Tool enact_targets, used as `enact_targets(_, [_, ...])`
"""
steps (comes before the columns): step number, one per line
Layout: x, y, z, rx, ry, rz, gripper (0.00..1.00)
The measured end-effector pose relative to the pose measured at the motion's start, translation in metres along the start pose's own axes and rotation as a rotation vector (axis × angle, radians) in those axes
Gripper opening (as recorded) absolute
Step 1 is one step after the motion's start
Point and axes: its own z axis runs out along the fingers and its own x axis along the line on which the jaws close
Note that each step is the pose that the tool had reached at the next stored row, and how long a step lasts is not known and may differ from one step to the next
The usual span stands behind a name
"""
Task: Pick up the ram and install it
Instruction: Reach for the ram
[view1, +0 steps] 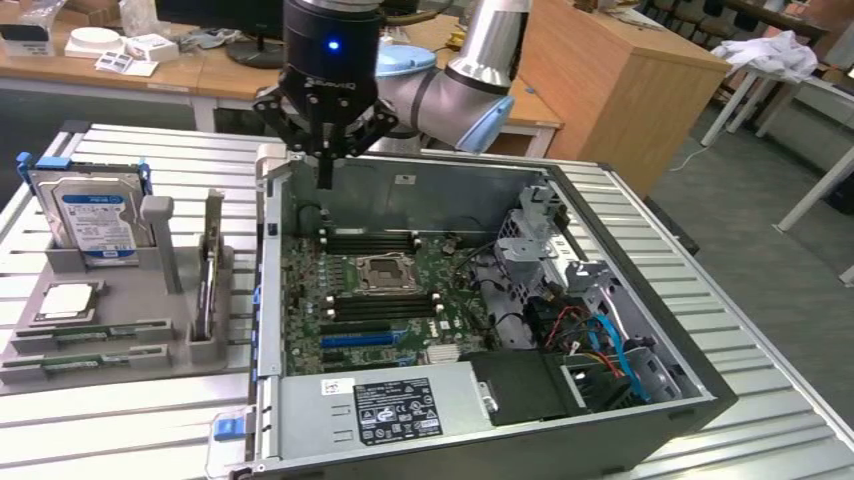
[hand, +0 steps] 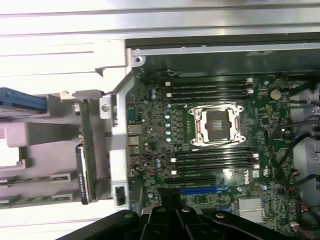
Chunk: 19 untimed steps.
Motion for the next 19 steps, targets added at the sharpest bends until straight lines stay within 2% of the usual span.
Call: enact_targets(19, [0.06, -0.0035, -0.0015, 0.0, -0.0001, 0.0, 0.11])
